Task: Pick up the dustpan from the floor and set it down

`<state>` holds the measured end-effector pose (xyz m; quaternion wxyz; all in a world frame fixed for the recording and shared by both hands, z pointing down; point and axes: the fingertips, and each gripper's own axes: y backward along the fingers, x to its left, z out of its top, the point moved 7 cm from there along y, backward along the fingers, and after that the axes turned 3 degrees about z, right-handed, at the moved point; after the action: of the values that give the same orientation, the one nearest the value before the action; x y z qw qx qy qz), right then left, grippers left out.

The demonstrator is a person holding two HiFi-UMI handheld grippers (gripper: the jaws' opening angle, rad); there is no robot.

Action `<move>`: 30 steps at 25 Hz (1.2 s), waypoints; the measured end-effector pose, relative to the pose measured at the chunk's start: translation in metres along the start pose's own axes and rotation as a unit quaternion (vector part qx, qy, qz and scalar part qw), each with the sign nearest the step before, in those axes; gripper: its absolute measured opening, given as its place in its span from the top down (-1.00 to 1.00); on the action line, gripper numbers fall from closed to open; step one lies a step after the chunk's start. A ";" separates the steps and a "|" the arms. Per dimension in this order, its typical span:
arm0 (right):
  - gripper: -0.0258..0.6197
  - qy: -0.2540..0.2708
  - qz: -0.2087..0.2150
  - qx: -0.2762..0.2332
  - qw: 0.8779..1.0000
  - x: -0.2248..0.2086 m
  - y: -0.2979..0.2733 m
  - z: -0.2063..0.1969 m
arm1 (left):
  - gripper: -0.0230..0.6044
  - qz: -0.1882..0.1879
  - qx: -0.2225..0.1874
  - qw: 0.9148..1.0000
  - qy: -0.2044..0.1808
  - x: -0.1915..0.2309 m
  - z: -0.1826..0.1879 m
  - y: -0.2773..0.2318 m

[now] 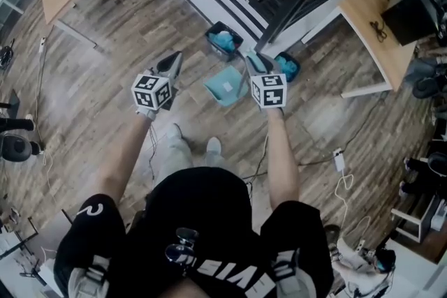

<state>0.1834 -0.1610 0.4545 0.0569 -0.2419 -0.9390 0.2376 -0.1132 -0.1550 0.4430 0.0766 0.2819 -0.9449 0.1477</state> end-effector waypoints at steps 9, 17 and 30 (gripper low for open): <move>0.53 -0.002 -0.006 0.040 0.999 -0.006 -0.035 -0.062 | 0.94 -0.002 0.036 0.999 0.029 0.013 -0.044 -0.023; 0.53 -0.021 -0.027 0.094 0.995 -0.017 -0.081 -0.129 | 0.94 0.007 0.075 0.996 0.054 0.032 -0.106 -0.047; 0.52 -0.041 -0.034 0.158 0.986 -0.015 -0.151 -0.238 | 0.94 0.030 0.122 0.989 0.084 0.075 -0.193 -0.067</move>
<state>0.1849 -0.1844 0.7356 0.0641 -0.1880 -0.8991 0.3902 -0.1268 -0.1845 0.6580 0.1161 0.2472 -0.9181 0.2872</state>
